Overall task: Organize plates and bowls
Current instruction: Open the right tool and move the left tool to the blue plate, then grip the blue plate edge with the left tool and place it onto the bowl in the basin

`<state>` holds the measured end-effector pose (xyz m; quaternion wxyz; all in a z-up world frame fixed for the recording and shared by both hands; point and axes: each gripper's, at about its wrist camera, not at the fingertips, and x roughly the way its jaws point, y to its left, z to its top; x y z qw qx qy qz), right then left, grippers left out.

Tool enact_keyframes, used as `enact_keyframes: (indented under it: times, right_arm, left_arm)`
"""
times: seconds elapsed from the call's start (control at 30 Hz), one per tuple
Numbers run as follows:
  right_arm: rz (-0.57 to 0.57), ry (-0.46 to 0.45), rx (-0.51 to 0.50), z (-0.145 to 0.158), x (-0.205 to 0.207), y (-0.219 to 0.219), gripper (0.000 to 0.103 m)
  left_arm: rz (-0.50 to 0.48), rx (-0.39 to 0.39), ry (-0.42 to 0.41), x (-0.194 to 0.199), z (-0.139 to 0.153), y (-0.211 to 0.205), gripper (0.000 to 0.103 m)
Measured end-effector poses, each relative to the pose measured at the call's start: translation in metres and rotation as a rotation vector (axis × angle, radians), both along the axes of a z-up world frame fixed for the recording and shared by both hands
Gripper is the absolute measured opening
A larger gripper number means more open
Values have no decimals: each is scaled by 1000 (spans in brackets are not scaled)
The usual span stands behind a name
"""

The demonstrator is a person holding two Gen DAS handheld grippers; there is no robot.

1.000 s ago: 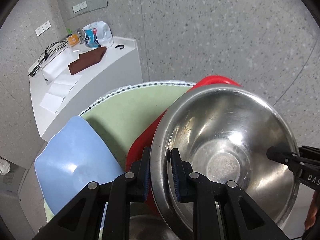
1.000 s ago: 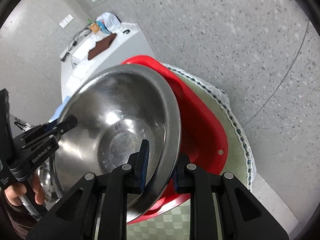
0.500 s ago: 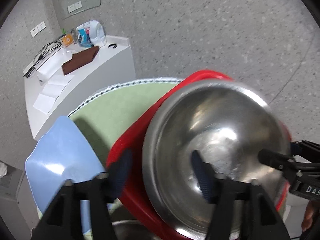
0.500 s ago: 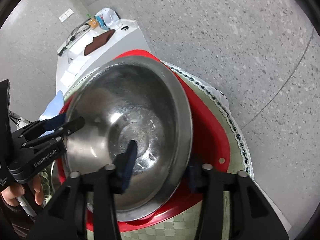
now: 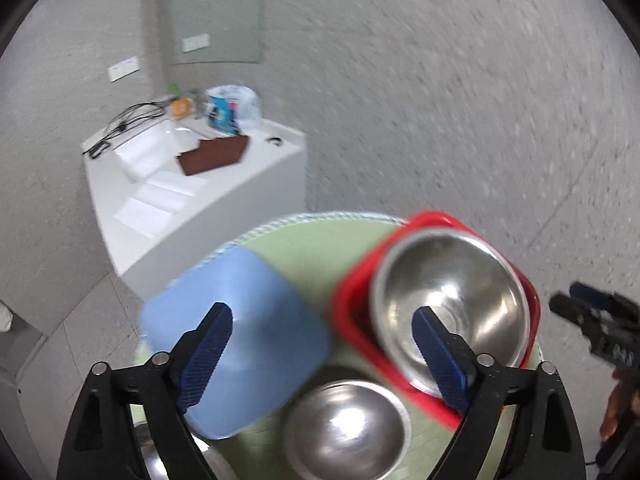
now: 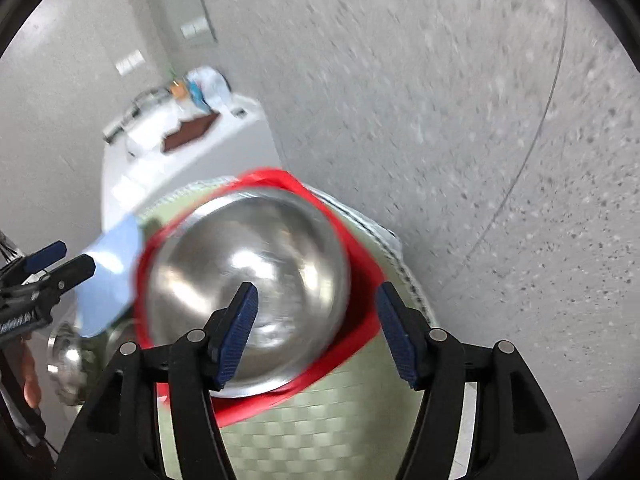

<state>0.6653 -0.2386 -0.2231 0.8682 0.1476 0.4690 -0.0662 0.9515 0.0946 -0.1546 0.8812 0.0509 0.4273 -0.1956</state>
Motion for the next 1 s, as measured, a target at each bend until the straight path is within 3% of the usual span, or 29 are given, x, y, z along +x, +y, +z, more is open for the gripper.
enact_keyframes:
  times: [0.23,0.4,0.53,0.73,0.9,1.0]
  right_arm:
    - [90,-69,125,16,0,102,73]
    - [74,-19,214,-3,29,170,73]
    - [14,51,220,-28,51,202,73]
    - [-57,137,170,-55,73,219,73]
    - [-92,199,131,-73,85,219,73]
    - [-112,217,110,-79,90,217,73]
  left_arm:
    - [72,33,-21,15,1,104,95]
    - [32,29,39,46,-22,159,95]
    - [-28,36,122,78,-54,190,92]
    - [-114,34,250,118,-105,188,76]
    - [-165,15,322,141,-135,183,49]
    - [-163,-30,356,148,-148,186,48]
